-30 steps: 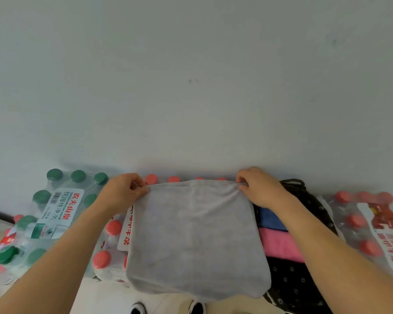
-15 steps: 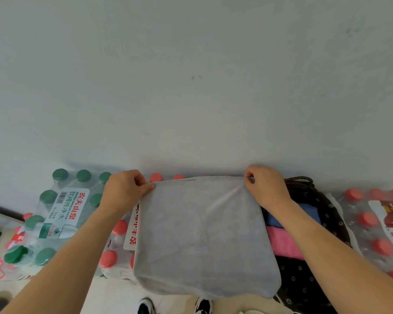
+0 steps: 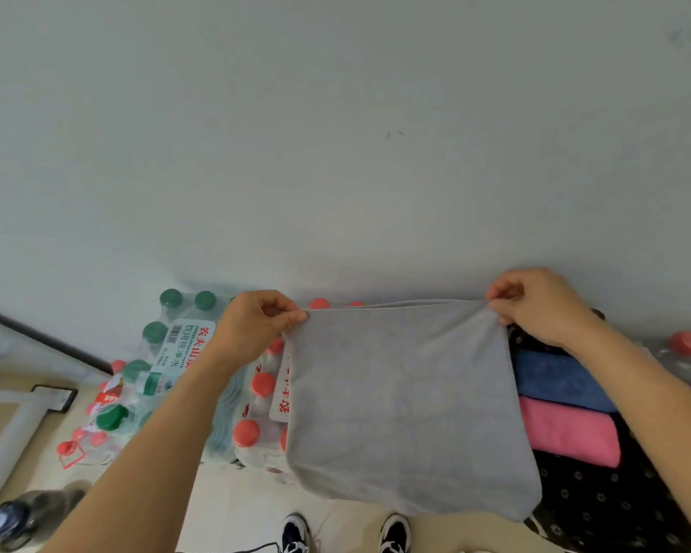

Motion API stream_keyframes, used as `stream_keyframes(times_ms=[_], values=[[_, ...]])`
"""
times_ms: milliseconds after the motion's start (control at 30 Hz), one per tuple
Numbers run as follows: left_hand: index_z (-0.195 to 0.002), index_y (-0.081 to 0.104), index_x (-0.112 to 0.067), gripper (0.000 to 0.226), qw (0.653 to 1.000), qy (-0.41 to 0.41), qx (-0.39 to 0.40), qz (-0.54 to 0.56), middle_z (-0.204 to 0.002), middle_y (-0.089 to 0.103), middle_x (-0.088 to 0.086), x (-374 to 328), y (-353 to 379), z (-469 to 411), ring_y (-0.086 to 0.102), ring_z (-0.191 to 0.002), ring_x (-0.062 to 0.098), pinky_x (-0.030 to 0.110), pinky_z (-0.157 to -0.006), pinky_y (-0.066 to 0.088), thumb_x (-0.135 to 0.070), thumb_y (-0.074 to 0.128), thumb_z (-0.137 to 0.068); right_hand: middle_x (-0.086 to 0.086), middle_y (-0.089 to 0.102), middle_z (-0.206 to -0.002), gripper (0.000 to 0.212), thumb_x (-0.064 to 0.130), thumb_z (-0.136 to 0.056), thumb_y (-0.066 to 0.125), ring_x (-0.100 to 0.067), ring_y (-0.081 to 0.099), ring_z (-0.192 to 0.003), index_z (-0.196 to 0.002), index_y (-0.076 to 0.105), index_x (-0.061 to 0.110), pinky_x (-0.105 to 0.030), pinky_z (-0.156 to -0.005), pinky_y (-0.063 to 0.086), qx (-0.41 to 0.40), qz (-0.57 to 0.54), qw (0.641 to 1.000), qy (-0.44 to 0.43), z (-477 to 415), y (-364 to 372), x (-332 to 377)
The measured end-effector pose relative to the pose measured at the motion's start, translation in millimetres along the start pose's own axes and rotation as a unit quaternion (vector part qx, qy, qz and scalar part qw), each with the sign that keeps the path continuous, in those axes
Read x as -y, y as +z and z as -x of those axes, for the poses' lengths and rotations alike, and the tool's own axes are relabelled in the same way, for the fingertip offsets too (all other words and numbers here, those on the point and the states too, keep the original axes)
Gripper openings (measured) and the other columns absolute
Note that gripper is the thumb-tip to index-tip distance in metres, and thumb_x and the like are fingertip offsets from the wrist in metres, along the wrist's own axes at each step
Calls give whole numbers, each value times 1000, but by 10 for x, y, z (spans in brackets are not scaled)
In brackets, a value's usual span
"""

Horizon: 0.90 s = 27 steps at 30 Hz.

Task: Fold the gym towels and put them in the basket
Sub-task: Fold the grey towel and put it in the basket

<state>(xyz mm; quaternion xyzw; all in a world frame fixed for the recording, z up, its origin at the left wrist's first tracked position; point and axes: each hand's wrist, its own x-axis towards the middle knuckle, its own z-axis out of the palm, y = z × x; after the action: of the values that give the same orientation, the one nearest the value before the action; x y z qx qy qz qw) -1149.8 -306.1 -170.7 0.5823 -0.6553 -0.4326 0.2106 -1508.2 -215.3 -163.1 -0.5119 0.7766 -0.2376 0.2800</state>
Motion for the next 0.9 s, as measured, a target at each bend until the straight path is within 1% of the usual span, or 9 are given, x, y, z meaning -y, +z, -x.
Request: stream_keyframes(times_ms=[133,267,367,500,533,633,700,800,900], values=[[-76,71,-8,13,997,26,34,68,-65,71,-3,-224,-355,215,62,-60,4,15,-59,50,-14,80,-70,-13,66,-73,17,-9,-80,68,-21,59,-63,-75,67,8,-14,-54,51,39,-120,992,24,159,-280,277],[-76,70,-5,24,996,59,44,57,-63,67,4,-423,-728,423,58,-58,7,15,-56,47,-24,79,-63,-7,66,-73,14,-5,-78,71,-12,56,-66,-79,67,8,-16,-57,46,53,-129,990,7,333,-468,644],[-74,71,-13,24,995,89,27,45,-72,68,14,-479,-1018,566,55,-65,16,26,-65,45,-33,78,-63,-2,62,-71,17,-4,-79,71,-2,53,-57,-80,66,13,-13,-50,40,34,-156,987,-6,529,-495,896],[-73,74,-17,13,991,123,23,54,-69,70,4,-505,-1385,812,57,-64,11,23,-63,45,-25,78,-64,-5,61,-76,21,-9,-81,66,-4,60,-62,-91,70,9,-14,-57,52,27,-212,976,-31,901,-493,1269],[-73,76,-19,7,989,134,34,45,-70,72,4,-511,-1485,877,59,-64,11,21,-62,46,-18,78,-67,-8,62,-78,22,-10,-82,65,-5,62,-63,-94,71,8,-15,-61,54,27,-209,976,-46,1007,-502,1372],[-73,79,-24,24,980,183,77,-16,-68,72,3,-539,-1814,1077,57,-56,5,13,-57,47,-1,74,-75,-12,71,-85,21,-5,-84,66,-10,67,-72,-99,73,8,-15,-69,55,8,-126,988,-90,1342,-571,1683],[-75,78,-26,28,974,215,67,-30,-66,71,4,-555,-2020,1189,56,-55,7,13,-58,48,1,71,-78,-9,75,-86,18,-1,-84,67,-15,69,-78,-96,75,11,-19,-76,56,-5,-78,991,-107,1538,-618,1866],[-77,75,-24,26,964,264,-6,-39,-59,66,3,-524,-2192,1195,55,-52,10,13,-56,44,-1,65,-85,-6,74,-78,15,1,-83,69,-9,68,-70,-85,75,15,-19,-71,57,-36,-56,991,-114,1668,-596,2042],[-80,69,-21,20,962,246,-46,-109,-50,62,1,-456,-2150,1036,51,-45,7,20,-50,39,-7,59,-91,-9,69,-77,9,3,-84,69,-11,65,-62,-84,73,11,-18,-60,54,-73,-47,993,-86,1555,-388,2071]])
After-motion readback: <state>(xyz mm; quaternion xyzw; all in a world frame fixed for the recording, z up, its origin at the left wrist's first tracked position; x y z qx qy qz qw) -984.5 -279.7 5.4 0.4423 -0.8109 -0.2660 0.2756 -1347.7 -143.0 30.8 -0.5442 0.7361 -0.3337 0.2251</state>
